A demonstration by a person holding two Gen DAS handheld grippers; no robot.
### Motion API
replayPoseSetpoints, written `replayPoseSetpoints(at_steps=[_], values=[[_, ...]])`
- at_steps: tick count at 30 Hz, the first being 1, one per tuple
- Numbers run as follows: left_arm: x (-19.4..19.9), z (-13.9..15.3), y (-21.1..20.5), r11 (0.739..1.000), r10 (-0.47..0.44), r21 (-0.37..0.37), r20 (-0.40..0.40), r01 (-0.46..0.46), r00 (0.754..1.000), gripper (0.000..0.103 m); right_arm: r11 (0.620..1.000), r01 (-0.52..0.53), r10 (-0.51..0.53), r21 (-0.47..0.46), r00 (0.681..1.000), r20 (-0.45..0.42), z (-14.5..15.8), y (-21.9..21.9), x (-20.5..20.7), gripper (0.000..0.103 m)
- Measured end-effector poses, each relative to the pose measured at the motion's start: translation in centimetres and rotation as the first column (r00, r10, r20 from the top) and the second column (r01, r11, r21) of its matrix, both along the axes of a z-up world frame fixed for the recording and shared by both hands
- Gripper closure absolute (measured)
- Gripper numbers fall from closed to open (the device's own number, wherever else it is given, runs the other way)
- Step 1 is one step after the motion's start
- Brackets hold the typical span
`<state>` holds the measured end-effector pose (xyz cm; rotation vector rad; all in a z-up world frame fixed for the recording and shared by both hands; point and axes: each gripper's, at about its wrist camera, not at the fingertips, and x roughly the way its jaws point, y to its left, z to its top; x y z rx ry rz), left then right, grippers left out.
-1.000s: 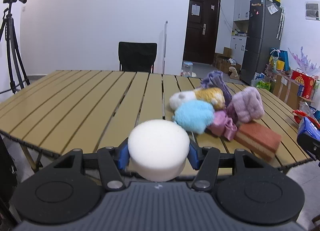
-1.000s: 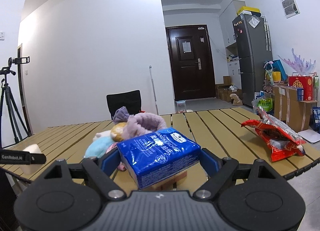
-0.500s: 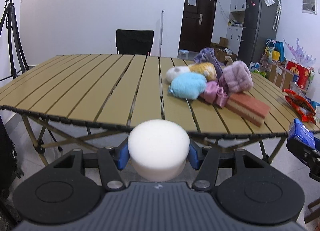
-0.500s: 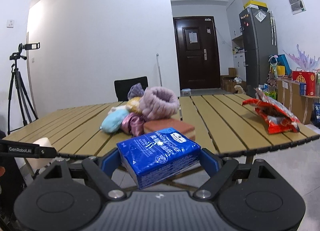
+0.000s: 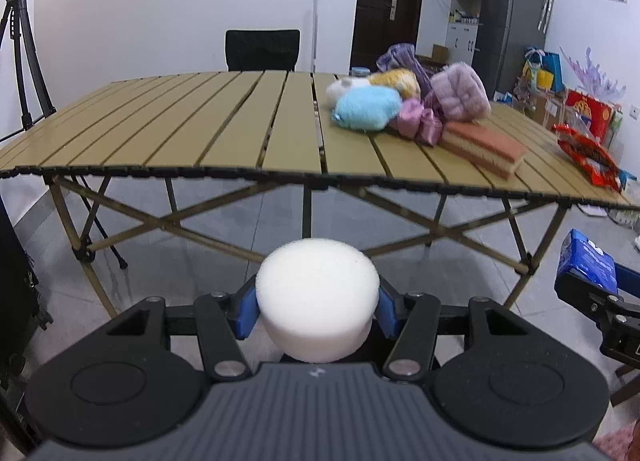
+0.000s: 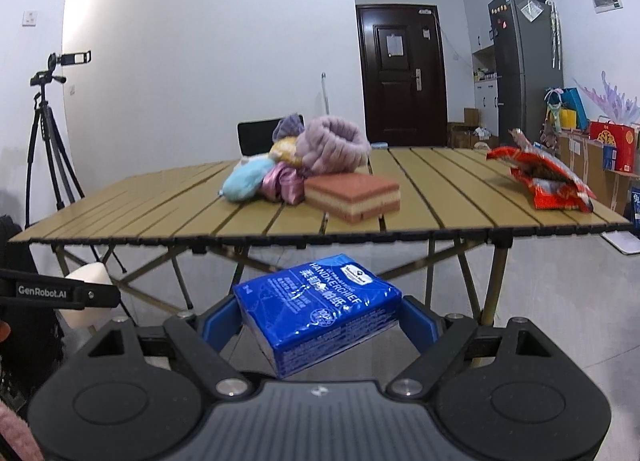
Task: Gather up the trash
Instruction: 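Lift the sponge and tissue pack with both grippers and carry them over the black bin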
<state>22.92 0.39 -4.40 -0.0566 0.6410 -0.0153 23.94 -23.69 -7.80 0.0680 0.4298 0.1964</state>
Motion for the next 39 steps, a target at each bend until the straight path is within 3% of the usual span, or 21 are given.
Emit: replayPoseSetpoints(at_steps=[19, 39], values=[[-2.8, -4.8, -0.4, 0.996, -0.037, 0.070, -0.131, 0.047, 0.991, 0.045, 0.997, 0.028, -0.036, -0.067, 0.992, -0.120, -4.2, -0.9, -2.7, 0.018], [1.2, -7.7, -3.2, 0.996, -0.064, 0.049, -0.273, 0.081, 0.960, 0.045, 0.985, 0.160, -0.168, -0.056, 0.965, -0.203, -7.6, -5.4, -1.5, 0.018]])
